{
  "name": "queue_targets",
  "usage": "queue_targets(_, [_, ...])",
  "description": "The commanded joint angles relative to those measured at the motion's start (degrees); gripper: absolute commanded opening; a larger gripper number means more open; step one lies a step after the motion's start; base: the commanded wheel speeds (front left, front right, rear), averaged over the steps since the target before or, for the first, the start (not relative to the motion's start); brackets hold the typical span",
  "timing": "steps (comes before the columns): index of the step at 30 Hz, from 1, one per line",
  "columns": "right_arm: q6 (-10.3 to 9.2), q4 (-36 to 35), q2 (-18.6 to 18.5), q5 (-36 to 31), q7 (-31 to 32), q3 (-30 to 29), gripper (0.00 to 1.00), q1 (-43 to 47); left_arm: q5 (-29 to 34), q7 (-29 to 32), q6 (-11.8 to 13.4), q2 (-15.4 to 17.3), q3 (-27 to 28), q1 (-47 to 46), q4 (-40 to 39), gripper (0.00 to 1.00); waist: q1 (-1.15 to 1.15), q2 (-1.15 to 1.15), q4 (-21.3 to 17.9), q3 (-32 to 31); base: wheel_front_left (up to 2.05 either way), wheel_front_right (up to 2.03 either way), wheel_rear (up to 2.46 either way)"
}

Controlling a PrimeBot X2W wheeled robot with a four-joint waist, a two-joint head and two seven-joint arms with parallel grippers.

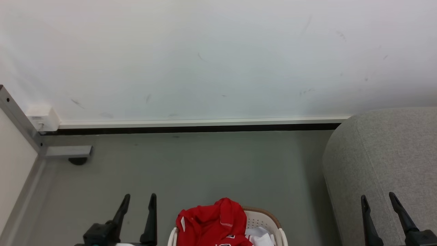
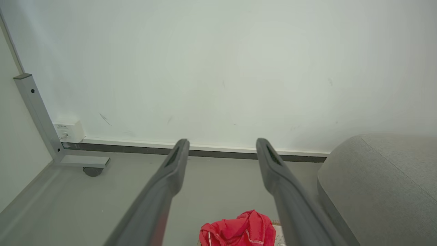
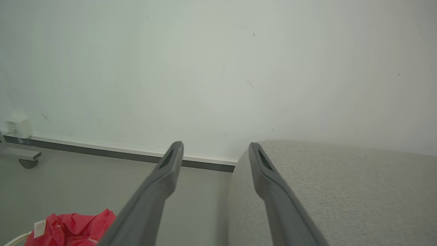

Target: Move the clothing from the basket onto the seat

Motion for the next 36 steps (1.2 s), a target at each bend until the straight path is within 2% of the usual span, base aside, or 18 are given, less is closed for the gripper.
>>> queue_targets(1, [-0.14, 0.0, 0.3, -1.5, -0.5, -0.5, 1.00, 0.8, 1.9, -0.5, -0.2, 0.4, -0.2, 0.5, 0.3, 1.00, 0.00, 0.00, -0.1, 0.1, 0.00, 0.00, 0.00])
queue_targets(13, [-0.14, -0.4, 0.2, 0.5, -0.4, 0.0, 1.00, -0.7, 0.9, -0.4, -0.3, 0.4, -0.3, -0.5, 0.3, 1.00, 0.00, 0.00, -0.7, 1.6, 0.00, 0.00, 0.00])
queue_targets(17, [-0.14, -1.0, 0.2, 1.0, -0.4, 0.2, 1.00, -2.5, 1.0, -0.4, -0.5, 0.4, -0.7, -2.0, -0.1, 1.00, 0.00, 0.00, -1.2, 4.3, 0.00, 0.00, 0.00])
queue_targets(25, [-0.14, -3.1, 0.1, 2.4, -0.4, 0.6, 1.00, -9.7, 2.6, -0.4, -2.0, 0.4, -5.3, -9.0, 3.0, 1.00, 0.00, 0.00, -3.7, 15.0, 0.00, 0.00, 0.00])
queue_targets(36, [-0.14, -5.9, 0.2, 4.6, -0.4, 3.2, 1.00, -22.3, 6.6, 0.7, -3.8, 0.4, -15.0, -24.0, 20.5, 1.00, 0.00, 0.00, -8.7, 31.4, 0.00, 0.00, 0.00])
